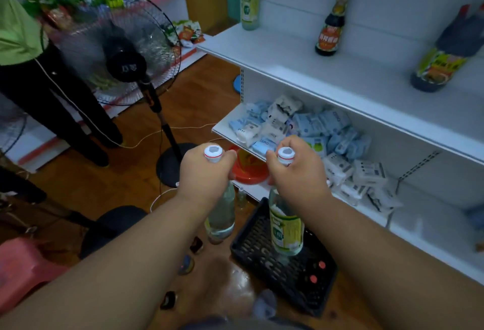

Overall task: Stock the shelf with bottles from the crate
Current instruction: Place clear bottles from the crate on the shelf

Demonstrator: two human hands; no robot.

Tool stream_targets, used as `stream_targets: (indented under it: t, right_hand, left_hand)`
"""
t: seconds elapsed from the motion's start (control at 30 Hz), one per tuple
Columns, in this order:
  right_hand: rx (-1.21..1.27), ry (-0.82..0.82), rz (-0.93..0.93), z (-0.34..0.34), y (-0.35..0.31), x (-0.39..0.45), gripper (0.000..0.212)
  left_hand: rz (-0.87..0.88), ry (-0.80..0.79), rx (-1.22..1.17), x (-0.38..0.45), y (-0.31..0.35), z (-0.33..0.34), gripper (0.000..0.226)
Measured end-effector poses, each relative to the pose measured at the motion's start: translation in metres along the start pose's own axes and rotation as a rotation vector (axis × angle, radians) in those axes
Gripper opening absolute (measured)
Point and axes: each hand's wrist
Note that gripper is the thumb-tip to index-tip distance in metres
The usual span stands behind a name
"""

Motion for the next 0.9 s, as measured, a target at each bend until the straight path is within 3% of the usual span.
stream_targets:
  t: [0.33,0.5,0.63,0.9]
  right_hand:
    - [0.097,0.134,-0.014,-0.014,-0.05,0.109,0.015]
    - [0.126,0.262,-0.04,-0.024,-0.079,0.174,0.014]
    - [0.165,0.335,-0.048,-0.026,-0.107,0.234,0.015]
    - [0.127,0.501,-0.026,-0.016,-0.13,0.319,0.023]
  left_hand:
    - [0.094,-0.05,0.018,0.095,0.065,0.029,0.026]
    - [0.158,-0.084,0.002,0.166,0.098,0.046,0.036]
    - [0.155,-0.141,-0.042,0.237,0.129,0.063,0.03]
    - [0.211,-0.253,-0.089,0.323,0.149,0.085,0.031]
Point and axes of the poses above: each hand's wrist, its own x-axis towards the middle knuckle, its own z-axis out of the palm, y = z × x, and after that the axes turned 14 degrees about -x, right-handed
